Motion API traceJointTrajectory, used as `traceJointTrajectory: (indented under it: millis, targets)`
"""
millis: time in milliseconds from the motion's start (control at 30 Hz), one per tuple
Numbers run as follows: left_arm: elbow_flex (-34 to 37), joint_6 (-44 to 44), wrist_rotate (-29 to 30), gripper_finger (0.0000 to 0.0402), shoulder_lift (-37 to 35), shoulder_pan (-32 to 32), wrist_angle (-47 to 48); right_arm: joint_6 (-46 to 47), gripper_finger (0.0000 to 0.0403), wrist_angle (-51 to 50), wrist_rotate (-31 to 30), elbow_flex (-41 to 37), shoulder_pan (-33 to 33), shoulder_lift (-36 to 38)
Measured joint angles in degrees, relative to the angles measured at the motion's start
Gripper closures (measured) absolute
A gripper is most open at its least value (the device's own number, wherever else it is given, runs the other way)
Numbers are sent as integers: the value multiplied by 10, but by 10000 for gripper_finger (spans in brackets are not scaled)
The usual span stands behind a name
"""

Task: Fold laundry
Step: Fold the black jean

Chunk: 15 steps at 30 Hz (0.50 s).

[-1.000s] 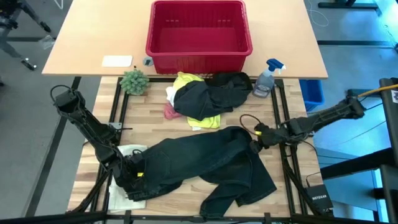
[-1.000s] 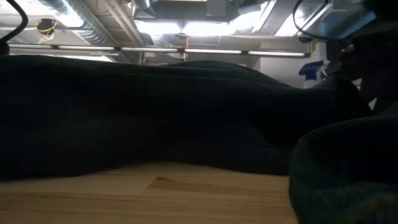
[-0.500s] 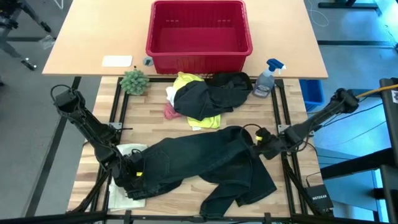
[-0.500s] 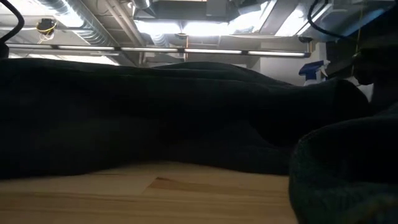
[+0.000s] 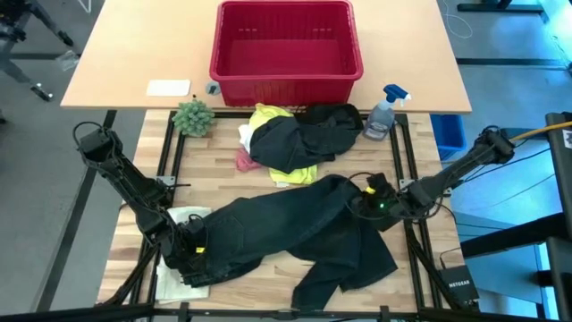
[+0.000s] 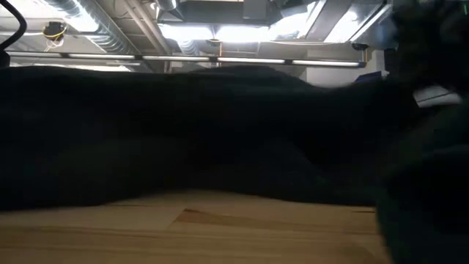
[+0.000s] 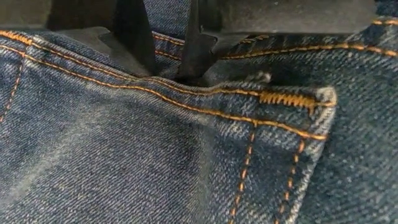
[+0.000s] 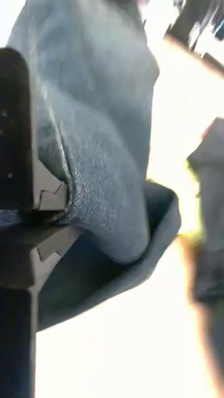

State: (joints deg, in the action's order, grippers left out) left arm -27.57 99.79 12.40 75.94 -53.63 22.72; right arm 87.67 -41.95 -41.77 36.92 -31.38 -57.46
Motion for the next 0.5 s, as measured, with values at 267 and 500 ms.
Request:
traceJointTrajectory:
  millis: [267, 500]
  targets:
    - [2, 1, 31, 326, 0, 0, 0, -219, 400, -68, -47, 173, 24, -3]
    - [2, 0, 40, 325, 0, 0, 1, -356, 401, -48, 64, 198, 63, -3]
